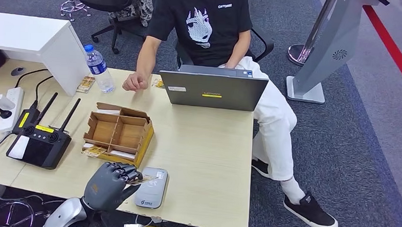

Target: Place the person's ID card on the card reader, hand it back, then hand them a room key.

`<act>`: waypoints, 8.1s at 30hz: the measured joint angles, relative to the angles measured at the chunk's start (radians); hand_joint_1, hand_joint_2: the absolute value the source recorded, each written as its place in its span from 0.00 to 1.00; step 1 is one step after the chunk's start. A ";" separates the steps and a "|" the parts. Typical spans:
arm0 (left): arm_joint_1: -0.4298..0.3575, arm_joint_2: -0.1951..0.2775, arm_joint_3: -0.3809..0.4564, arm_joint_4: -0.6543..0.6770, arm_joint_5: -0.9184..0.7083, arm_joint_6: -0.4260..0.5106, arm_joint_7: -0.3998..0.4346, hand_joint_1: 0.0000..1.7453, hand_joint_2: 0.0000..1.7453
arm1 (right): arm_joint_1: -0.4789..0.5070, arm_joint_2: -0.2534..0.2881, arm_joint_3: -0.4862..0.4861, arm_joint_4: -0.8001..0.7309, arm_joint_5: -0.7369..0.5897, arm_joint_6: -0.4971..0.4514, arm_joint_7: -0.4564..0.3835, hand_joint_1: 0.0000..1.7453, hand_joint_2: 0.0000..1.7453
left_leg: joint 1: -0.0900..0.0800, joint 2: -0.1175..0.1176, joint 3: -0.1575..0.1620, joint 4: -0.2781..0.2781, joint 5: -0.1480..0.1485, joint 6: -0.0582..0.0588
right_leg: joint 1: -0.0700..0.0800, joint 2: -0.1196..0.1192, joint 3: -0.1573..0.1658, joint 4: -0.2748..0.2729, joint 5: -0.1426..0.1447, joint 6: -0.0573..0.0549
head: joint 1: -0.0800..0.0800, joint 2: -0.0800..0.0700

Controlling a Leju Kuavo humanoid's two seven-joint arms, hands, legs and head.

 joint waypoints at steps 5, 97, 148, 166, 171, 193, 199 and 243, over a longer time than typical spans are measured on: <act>0.001 -0.033 0.000 0.083 -0.033 0.048 0.018 1.00 1.00 | 0.000 0.000 0.000 0.000 0.010 -0.001 0.000 0.00 1.00 | 0.000 0.000 0.000 0.000 0.000 0.000 | 0.000 0.000 0.000 0.000 0.000 0.000 | 0.000 0.000; -0.434 -0.051 0.325 0.472 -0.095 0.206 0.039 0.00 1.00 | -0.027 0.026 0.001 0.000 0.201 -0.007 0.022 0.00 1.00 | 0.000 -0.002 -0.002 0.000 0.005 -0.002 | 0.000 -0.001 -0.002 0.003 0.003 -0.003 | 0.000 0.000; 0.069 0.121 0.339 0.117 -0.262 0.134 0.222 0.00 1.00 | -0.001 0.029 -0.107 0.000 0.186 -0.005 0.003 0.00 1.00 | 0.001 -0.002 -0.005 0.000 0.003 -0.003 | 0.000 -0.003 -0.005 0.002 0.001 -0.003 | 0.000 0.000; -0.173 0.025 0.348 0.503 -0.262 0.272 0.141 0.00 1.00 | -0.008 0.033 -0.107 0.000 0.228 -0.007 0.014 0.00 1.00 | 0.001 -0.003 -0.005 0.000 0.004 -0.003 | 0.000 -0.003 -0.005 0.002 0.002 -0.004 | 0.000 0.000; -0.199 0.000 0.348 0.554 -0.256 0.312 0.118 0.04 1.00 | -0.012 0.034 -0.107 0.000 0.243 -0.012 0.017 0.00 1.00 | 0.001 -0.003 -0.005 0.000 0.004 -0.003 | 0.000 -0.003 -0.005 0.002 0.002 -0.004 | 0.000 0.000; -0.201 -0.037 0.348 0.565 -0.205 0.311 0.093 1.00 1.00 | -0.013 0.035 -0.107 0.000 0.270 -0.015 0.021 0.00 1.00 | 0.001 -0.003 -0.005 0.000 0.004 -0.003 | 0.000 -0.003 -0.005 0.003 0.002 -0.004 | 0.000 0.000; -0.199 -0.044 0.348 0.555 -0.196 0.320 0.081 1.00 1.00 | -0.015 0.038 -0.107 0.000 0.281 -0.017 0.021 0.00 1.00 | 0.001 -0.003 -0.005 0.000 0.004 -0.003 | 0.000 -0.003 -0.005 0.002 0.002 -0.004 | 0.000 0.000; -0.572 -0.120 0.318 0.568 -0.155 0.348 0.111 0.00 1.00 | -0.058 0.055 -0.107 0.000 0.350 -0.019 0.062 0.00 1.00 | 0.001 -0.002 -0.010 0.000 0.010 -0.005 | 0.000 -0.001 -0.011 0.003 0.008 -0.005 | 0.000 0.000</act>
